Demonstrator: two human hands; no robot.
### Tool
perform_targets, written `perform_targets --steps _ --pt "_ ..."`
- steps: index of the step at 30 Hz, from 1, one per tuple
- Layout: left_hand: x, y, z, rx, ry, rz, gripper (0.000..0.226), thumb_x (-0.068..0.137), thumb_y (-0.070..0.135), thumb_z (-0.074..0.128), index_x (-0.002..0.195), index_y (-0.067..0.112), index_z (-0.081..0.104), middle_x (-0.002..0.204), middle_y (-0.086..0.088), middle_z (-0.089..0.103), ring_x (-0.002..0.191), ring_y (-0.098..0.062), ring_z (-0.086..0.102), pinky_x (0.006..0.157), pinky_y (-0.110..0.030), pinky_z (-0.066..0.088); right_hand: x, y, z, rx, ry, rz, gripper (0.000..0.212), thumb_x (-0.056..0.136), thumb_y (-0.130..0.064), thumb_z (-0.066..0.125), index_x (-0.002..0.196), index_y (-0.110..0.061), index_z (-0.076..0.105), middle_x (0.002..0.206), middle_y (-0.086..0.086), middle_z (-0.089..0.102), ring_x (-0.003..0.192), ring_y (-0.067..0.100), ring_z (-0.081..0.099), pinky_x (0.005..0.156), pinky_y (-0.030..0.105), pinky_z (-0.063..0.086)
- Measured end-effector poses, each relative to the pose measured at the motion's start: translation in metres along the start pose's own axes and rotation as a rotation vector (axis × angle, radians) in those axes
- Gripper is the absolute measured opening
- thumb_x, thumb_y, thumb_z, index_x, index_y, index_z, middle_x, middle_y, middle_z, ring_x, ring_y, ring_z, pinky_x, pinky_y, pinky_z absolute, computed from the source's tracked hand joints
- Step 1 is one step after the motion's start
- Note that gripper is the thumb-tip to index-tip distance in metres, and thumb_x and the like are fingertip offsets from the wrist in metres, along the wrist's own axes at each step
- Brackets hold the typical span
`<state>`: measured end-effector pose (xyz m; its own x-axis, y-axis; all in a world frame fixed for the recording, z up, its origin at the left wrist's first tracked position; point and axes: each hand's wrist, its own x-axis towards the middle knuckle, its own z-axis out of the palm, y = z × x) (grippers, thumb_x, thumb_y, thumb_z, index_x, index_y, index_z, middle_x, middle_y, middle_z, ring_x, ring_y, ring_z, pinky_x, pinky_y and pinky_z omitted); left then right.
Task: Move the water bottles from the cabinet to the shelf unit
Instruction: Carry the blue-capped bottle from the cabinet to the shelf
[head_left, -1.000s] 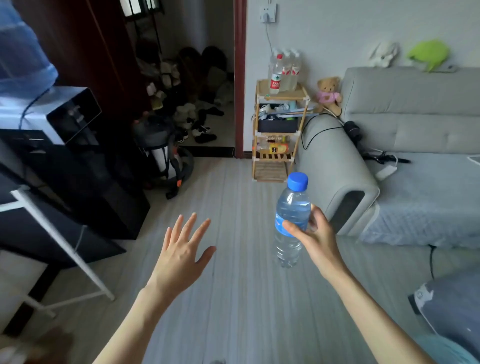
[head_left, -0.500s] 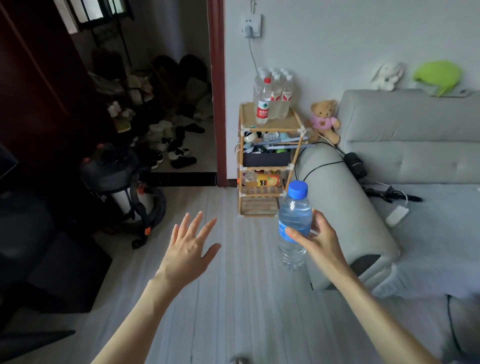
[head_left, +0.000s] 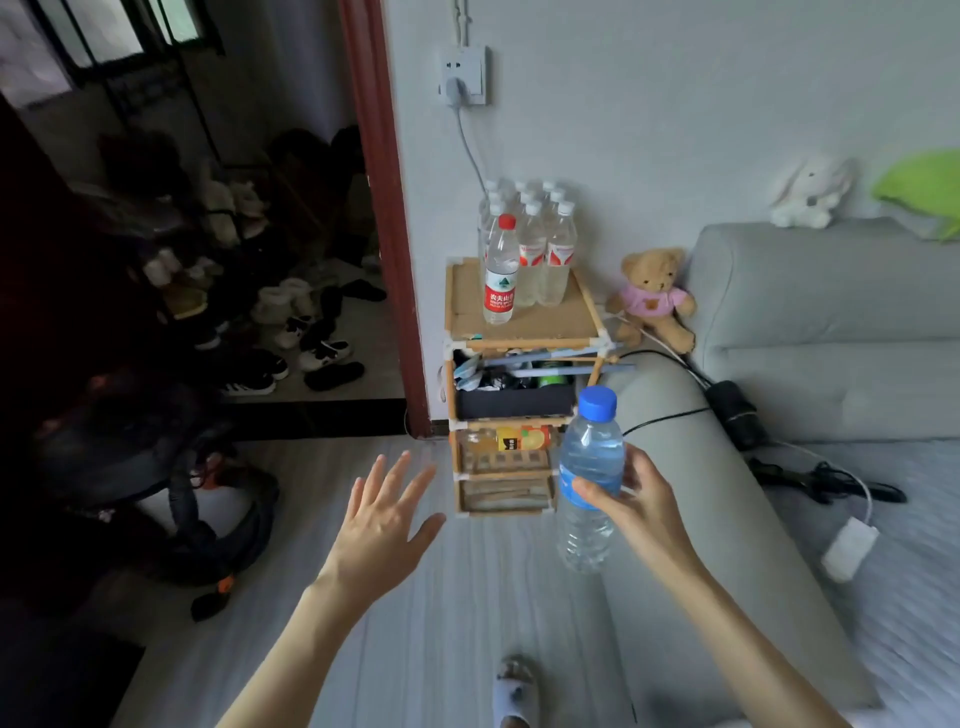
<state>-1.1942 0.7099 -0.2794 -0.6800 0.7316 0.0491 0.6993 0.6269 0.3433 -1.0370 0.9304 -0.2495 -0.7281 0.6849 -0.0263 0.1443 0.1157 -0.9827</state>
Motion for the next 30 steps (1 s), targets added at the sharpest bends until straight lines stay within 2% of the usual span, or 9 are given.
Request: perform_targets --steps 2,5,10,15,19,21,25,28,30 --pt "0.047 0.006 -0.001 -0.001 0.009 -0.009 0.088 0.071 0.074 0.004 0.142 0.026 0.025 0.152 -0.008 0.02 0.142 -0.032 0.006 0.113 -0.047 0.008 0.05 -0.006 -0.009 -0.002 -0.003 -0.009 0.041 0.07 -0.016 0.077 0.104 -0.026 0.057 0.103 -0.011 0.067 0.091 0.001 0.063 0.078 0.022 0.049" --pt "0.111 0.017 -0.006 -0.001 0.025 -0.012 0.094 0.068 0.078 -0.003 0.142 0.026 0.023 0.153 -0.007 0.018 0.142 -0.03 0.004 0.113 -0.045 0.006 0.119 -0.017 -0.019 -0.001 -0.005 -0.021 0.042 0.07 -0.015 0.077 0.106 -0.023 0.057 0.102 -0.009 0.067 0.088 -0.002 0.063 0.078 0.02 0.05" --pt "0.19 0.019 -0.004 -0.013 -0.007 -0.056 0.08 0.073 0.064 0.009 0.143 0.028 0.018 0.154 -0.004 0.014 0.142 -0.026 -0.001 0.114 -0.043 0.004 0.21 -0.025 -0.02 0.01 -0.026 -0.023 0.044 0.07 -0.014 0.077 0.108 -0.023 0.056 0.101 -0.01 0.067 0.094 0.008 0.064 0.084 0.028 0.048" --pt "0.253 0.005 0.015 -0.001 -0.095 -0.068 0.087 0.065 0.065 0.0 0.143 0.03 0.015 0.154 -0.002 0.01 0.142 -0.027 -0.002 0.115 -0.041 0.002 0.283 -0.021 -0.009 0.013 -0.068 -0.01 0.041 0.07 -0.014 0.077 0.102 -0.028 0.055 0.102 -0.007 0.067 0.095 0.01 0.064 0.083 0.028 0.048" --pt "0.312 -0.013 0.036 -0.04 -0.102 -0.047 0.082 0.069 0.064 0.009 0.141 0.027 0.027 0.151 -0.006 0.022 0.141 -0.033 0.009 0.113 -0.048 0.012 0.339 -0.015 0.005 0.005 -0.057 0.003 0.041 0.069 -0.017 0.078 0.1 -0.03 0.055 0.105 -0.003 0.067 0.098 0.013 0.064 0.087 0.032 0.05" --pt "0.347 -0.022 0.043 -0.035 -0.131 -0.035 0.08 0.07 0.063 0.009 0.139 0.028 0.028 0.151 -0.002 0.018 0.141 -0.031 0.008 0.112 -0.049 0.012 0.368 -0.015 0.011 -0.001 -0.047 0.006 0.042 0.069 -0.019 0.078 0.1 -0.031 0.054 0.106 -0.004 0.066 0.098 0.011 0.063 0.083 0.025 0.05" --pt "0.403 -0.038 0.056 -0.019 -0.171 -0.021 0.054 0.089 0.048 0.034 0.138 0.03 0.025 0.153 0.0 0.014 0.142 -0.025 0.002 0.113 -0.049 0.011 0.417 -0.013 0.026 0.019 -0.039 0.006 0.054 0.07 -0.013 0.077 0.118 -0.015 0.052 0.112 0.0 0.065 0.097 0.006 0.063 0.076 0.011 0.05" --pt "0.43 -0.048 0.069 0.002 -0.194 0.024 0.054 0.083 0.05 0.021 0.134 0.035 0.011 0.149 -0.005 0.02 0.141 -0.026 0.006 0.11 -0.05 0.018 0.445 -0.005 0.037 0.043 -0.056 0.017 0.055 0.07 -0.017 0.078 0.116 -0.028 0.051 0.116 -0.001 0.063 0.105 0.012 0.062 0.085 0.022 0.051" --pt "0.442 -0.056 0.081 0.053 -0.261 0.005 0.053 0.088 0.043 0.031 0.137 0.03 0.013 0.148 -0.004 0.02 0.14 -0.026 0.006 0.111 -0.048 0.019 0.457 0.002 0.042 0.05 -0.054 0.01 0.055 0.068 -0.02 0.079 0.112 -0.037 0.051 0.117 -0.002 0.063 0.108 0.015 0.061 0.09 0.029 0.048"
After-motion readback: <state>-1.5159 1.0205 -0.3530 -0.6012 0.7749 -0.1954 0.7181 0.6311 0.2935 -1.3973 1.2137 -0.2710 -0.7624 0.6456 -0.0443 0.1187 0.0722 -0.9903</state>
